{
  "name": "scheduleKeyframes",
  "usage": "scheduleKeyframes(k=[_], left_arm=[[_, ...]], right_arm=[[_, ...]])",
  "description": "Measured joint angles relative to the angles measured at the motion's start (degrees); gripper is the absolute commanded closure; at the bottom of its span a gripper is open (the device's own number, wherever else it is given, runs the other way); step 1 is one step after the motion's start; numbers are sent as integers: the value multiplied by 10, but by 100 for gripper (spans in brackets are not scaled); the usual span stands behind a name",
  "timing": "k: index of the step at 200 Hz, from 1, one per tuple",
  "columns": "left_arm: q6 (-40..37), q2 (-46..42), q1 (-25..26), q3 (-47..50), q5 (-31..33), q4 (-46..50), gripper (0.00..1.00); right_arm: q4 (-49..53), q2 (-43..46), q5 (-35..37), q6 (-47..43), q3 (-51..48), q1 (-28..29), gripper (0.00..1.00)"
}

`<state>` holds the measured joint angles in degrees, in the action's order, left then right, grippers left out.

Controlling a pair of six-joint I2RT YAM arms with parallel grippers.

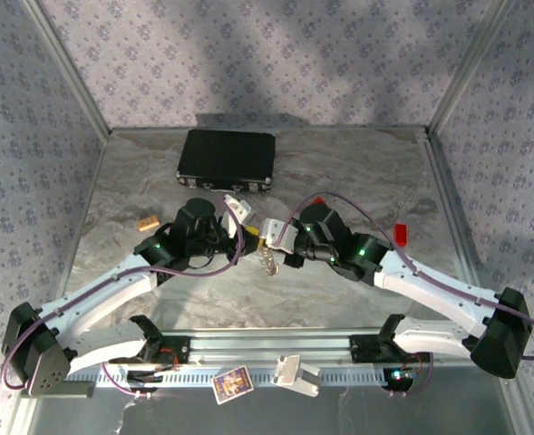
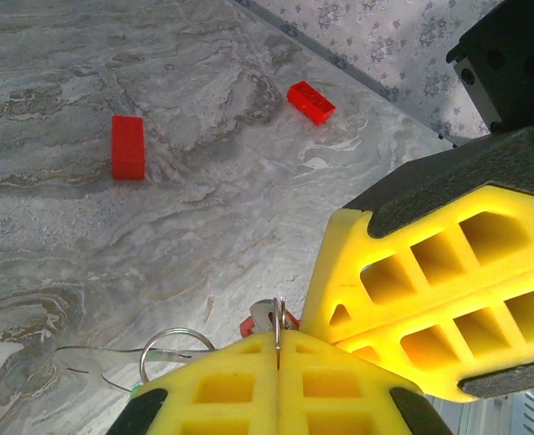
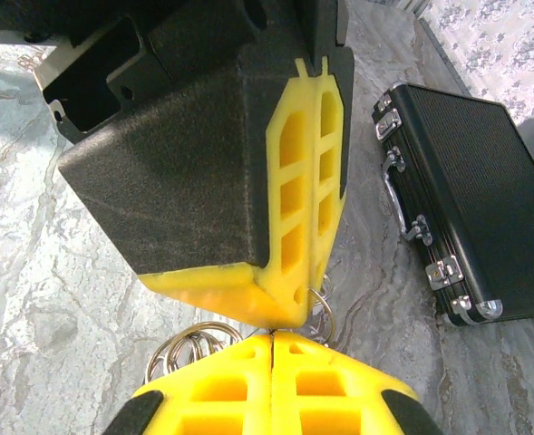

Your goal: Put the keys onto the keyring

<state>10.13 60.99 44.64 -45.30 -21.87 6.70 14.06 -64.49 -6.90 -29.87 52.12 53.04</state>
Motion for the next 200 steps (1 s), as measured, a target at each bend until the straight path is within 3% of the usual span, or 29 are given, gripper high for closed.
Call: scheduleKeyframes(k=[24,46,73,101,152,200], left_arm=[[-2,0,0,0,0,0,100],[-10,0,0,1,0,-7,100],[-38,-7,1,16,0,-40,100],[-90,-26,8,47,-8,-87,100],[-193,-44,11,109,-43,-176,100],[-247,-44,13,123,-75,-212,100]], right_arm=[[0,0,0,-2,0,0,100],[1,0,-4,-8,0,0,71],[7,3,-24,-8,0,-2,54],[23,27,-70,7,0,-31,54],[40,70,-217,81,-10,-170,64],[-41,71,-292,100,-79,-153,71]])
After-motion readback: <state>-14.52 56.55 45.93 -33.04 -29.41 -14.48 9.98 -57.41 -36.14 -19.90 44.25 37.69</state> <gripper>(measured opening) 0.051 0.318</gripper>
